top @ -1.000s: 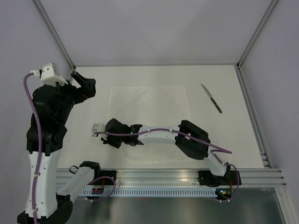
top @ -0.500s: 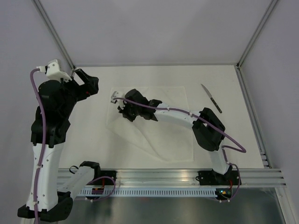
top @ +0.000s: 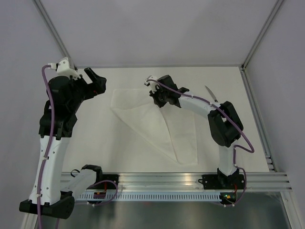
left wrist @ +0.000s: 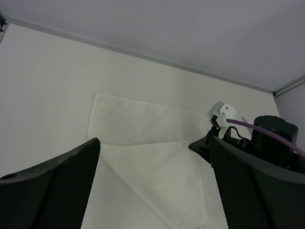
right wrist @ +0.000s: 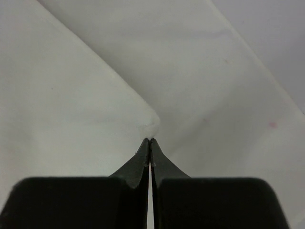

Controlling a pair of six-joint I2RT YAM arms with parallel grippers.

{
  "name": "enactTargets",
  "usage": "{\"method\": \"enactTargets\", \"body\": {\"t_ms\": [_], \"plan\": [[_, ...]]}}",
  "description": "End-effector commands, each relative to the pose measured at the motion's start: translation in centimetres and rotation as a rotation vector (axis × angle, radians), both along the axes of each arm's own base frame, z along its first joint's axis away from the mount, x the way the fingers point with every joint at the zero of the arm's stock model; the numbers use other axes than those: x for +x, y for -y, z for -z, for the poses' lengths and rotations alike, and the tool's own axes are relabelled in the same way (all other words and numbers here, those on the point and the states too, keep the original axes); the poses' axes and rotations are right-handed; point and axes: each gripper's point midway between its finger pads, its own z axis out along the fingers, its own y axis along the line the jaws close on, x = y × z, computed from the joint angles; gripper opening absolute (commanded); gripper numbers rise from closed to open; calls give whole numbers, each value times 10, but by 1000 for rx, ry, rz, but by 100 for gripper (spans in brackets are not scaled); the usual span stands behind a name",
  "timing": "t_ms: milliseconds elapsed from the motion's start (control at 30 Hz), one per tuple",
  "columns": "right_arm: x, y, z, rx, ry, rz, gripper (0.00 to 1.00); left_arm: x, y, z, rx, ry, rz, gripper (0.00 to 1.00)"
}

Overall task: Fold the napkin, place the utensils inside, and roll it up
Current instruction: Fold the napkin

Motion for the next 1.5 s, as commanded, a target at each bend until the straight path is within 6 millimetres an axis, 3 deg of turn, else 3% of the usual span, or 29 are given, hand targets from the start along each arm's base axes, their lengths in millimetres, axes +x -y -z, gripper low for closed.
{"method": "enactTargets", "body": {"t_ms": [0, 300, 633, 1467], "plan": [[17, 29, -20, -2, 47, 55, 0, 4, 5, -10, -3, 44, 30, 100], [40, 77, -12, -1, 32, 150, 0, 10, 11, -3, -9, 26, 55, 100], [58, 113, -31, 59, 66, 242, 1, 15, 13, 2, -13, 14, 62, 100], [86, 156, -58, 142, 115, 352, 0, 22, 16, 8, -24, 1, 68, 100]]}}
